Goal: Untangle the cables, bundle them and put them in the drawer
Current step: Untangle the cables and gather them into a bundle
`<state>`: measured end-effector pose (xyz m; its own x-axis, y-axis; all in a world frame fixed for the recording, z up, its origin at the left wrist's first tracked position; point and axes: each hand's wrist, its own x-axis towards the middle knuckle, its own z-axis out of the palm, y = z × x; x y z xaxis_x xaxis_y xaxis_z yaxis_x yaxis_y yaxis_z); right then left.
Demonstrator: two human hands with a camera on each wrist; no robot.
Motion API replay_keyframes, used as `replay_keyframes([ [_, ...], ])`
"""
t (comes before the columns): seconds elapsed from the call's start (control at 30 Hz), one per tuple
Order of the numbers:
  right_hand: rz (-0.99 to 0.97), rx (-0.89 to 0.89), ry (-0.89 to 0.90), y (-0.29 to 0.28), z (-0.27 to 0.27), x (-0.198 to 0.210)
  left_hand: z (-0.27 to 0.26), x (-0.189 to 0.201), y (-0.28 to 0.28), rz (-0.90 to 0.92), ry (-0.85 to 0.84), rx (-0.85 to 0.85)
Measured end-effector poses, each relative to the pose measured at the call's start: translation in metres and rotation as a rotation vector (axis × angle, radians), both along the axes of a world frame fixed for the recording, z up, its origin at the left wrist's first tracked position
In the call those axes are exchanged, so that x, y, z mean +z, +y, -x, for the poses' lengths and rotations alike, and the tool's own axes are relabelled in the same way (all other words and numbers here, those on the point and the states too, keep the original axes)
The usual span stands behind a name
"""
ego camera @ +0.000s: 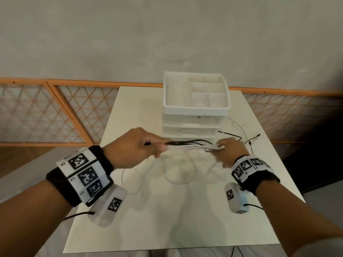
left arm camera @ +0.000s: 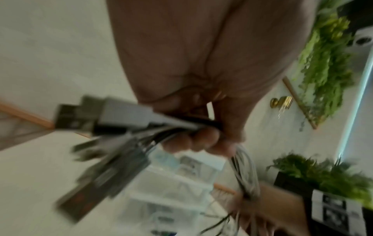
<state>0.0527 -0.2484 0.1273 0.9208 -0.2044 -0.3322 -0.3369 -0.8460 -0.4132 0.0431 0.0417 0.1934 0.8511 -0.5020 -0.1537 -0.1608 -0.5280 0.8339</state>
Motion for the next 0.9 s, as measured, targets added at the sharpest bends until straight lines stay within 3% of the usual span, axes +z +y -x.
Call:
replay_keyframes([
  [0.07,0.132,-0.146,-0.409,-0.014,-0.003,-0.009,0.0,-0.019,0.006,-0.176,0.069,0.025],
  [0.1,0.109,-0.163,-0.582,-0.013,-0.002,-0.013,-0.001,-0.031,0.006,-0.255,0.081,0.058],
  [0.13,0.061,-0.143,-0.649,-0.012,-0.002,-0.02,-0.002,-0.045,0.006,-0.308,0.093,0.103],
  [0.17,0.012,-0.1,-0.59,-0.008,-0.001,-0.026,-0.001,-0.057,0.006,-0.327,0.113,0.156],
  [0.27,0.0,-0.06,-0.174,0.009,0.012,-0.052,0.002,-0.079,0.003,-0.251,0.118,0.301],
  [0.3,0.039,-0.067,-0.158,0.017,0.022,-0.059,0.002,-0.081,0.003,-0.209,0.1,0.343],
  [0.37,0.07,0.0,-0.317,0.037,0.041,-0.073,0.0,-0.08,0.002,-0.149,0.071,0.422],
  [0.43,0.025,0.187,-0.3,0.058,0.054,-0.089,-0.004,-0.079,0.001,-0.183,0.031,0.423],
  [0.5,-0.009,0.372,-0.044,0.075,0.06,-0.106,-0.009,-0.076,-0.004,-0.243,0.019,0.346],
  [0.57,0.024,0.408,0.138,0.085,0.061,-0.12,-0.012,-0.074,-0.01,-0.27,0.047,0.279],
  [0.67,0.112,0.352,0.184,0.096,0.063,-0.13,-0.013,-0.076,-0.017,-0.323,0.061,0.298],
  [0.8,0.108,0.52,0.22,0.097,0.068,-0.117,-0.012,-0.079,-0.021,-0.173,0.135,0.352],
  [0.9,-0.122,0.524,-0.032,0.091,0.054,-0.078,-0.009,-0.078,-0.029,-0.055,0.157,0.305],
])
